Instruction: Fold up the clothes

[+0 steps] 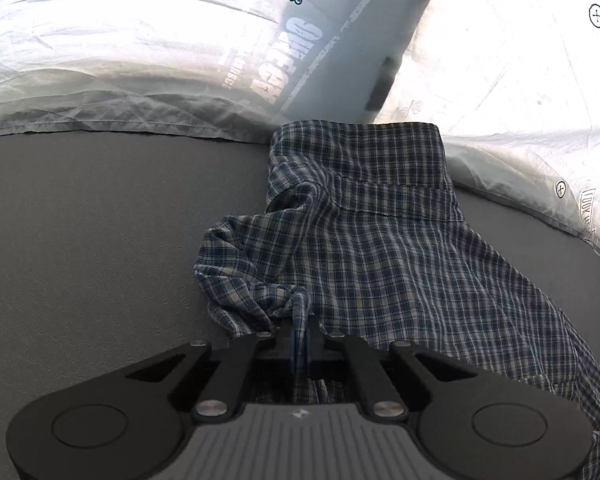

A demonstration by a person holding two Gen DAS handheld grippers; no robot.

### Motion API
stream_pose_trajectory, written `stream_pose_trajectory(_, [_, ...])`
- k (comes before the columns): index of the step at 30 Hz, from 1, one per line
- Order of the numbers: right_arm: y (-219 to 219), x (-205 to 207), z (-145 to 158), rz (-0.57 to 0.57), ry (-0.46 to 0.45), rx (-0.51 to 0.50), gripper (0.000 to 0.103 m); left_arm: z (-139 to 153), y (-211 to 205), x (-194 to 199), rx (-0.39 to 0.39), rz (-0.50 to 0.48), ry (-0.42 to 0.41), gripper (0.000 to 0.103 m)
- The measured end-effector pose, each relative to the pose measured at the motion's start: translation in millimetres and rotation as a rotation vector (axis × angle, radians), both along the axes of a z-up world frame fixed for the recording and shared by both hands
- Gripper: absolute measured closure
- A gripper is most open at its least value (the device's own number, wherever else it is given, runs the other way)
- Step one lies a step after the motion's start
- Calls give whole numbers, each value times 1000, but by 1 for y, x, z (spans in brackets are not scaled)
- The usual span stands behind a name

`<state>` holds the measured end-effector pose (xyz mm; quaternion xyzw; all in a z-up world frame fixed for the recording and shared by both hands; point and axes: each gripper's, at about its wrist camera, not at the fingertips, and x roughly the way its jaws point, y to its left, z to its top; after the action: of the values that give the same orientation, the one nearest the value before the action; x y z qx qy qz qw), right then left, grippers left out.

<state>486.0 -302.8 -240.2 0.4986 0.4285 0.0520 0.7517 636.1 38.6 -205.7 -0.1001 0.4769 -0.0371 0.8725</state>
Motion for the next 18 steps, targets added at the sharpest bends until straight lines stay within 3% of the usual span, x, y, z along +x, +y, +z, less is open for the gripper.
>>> stream_pose_trajectory(1, [-2, -4, 5, -3, -10, -4, 77, 7, 0, -2, -5, 0, 6, 76])
stream_pose_trajectory(2, [-3, -10, 12, -5, -24, -9, 74, 15, 1, -5, -15, 1, 2, 55])
stream_pose_trajectory(3, [-5, -14, 18, -6, -39, -18, 71, 26, 2, -14, -16, 9, -23, 44])
stream_pose_trajectory(4, [-5, -19, 25, -7, -56, -33, 70, 38, 3, -23, -14, 18, -51, 26])
stream_pose_trajectory(5, [-6, -24, 31, -8, -69, -50, 69, 51, 3, -37, 1, 33, -95, 21])
stream_pose_trajectory(7, [-8, -39, 42, -14, -92, -91, 69, 70, 1, -64, 24, 37, -136, 20])
stream_pose_trajectory(10, [-12, -65, 54, -31, -112, -166, 66, 83, -8, -108, 49, 46, -118, 16])
stream_pose_trajectory(14, [-20, -103, 63, -63, -93, -293, 58, 78, -24, -178, 127, 50, -61, 16])
stream_pose_trajectory(18, [-34, -143, 70, -87, -88, -344, 50, 59, -41, -241, 138, 6, 27, 16])
